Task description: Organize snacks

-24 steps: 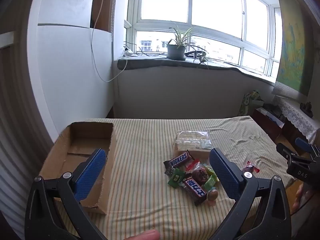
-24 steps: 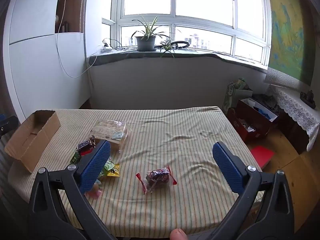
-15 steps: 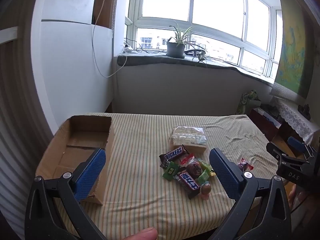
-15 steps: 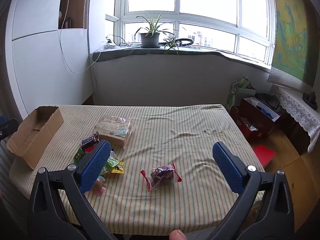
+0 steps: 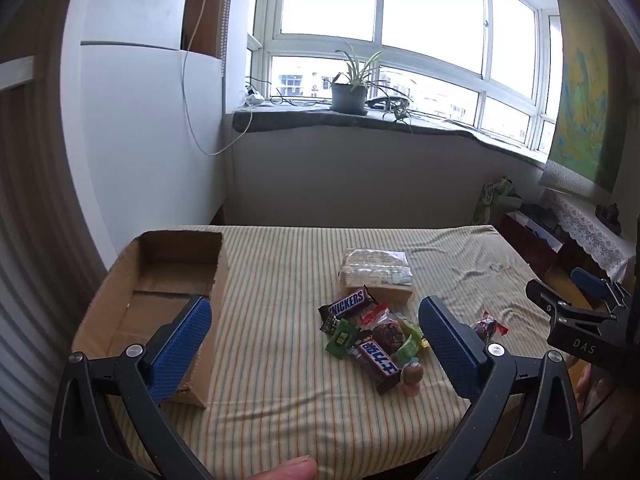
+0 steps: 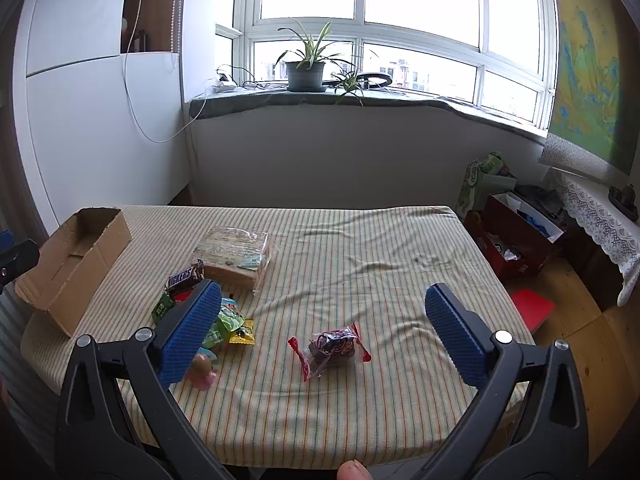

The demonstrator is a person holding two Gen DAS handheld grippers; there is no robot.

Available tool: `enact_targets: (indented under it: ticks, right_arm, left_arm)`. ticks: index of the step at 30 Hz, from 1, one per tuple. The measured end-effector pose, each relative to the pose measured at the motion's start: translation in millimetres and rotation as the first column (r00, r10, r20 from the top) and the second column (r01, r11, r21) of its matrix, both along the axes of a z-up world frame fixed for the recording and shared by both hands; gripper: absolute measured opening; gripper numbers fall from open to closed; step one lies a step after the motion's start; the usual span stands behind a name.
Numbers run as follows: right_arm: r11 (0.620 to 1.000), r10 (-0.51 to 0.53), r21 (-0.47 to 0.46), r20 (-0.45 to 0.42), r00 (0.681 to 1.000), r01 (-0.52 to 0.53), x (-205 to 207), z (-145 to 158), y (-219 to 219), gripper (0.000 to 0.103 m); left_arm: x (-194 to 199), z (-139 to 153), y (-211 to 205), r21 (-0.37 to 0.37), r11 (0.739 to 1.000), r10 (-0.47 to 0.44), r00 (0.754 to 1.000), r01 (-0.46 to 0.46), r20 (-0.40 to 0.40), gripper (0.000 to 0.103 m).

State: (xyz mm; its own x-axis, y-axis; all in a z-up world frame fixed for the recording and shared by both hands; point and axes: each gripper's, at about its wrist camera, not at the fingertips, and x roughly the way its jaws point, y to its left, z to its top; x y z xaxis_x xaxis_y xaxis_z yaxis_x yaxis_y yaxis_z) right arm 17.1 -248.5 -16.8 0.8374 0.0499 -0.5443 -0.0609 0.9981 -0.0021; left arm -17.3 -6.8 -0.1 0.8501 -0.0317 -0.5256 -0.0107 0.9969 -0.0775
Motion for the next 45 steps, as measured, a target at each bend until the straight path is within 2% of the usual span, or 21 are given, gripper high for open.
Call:
enact_targets:
  ticks: [45]
  right_arm:
    - [1.0,0.006,-0.002,-0.005,1.0,-0.006,-0.8,-0.8,-2.3,0.103]
  left_arm:
    - [-2.8,0.2,-0.3,-0.007,1.0,-0.006,1.0,0.006,-0.007,0.103]
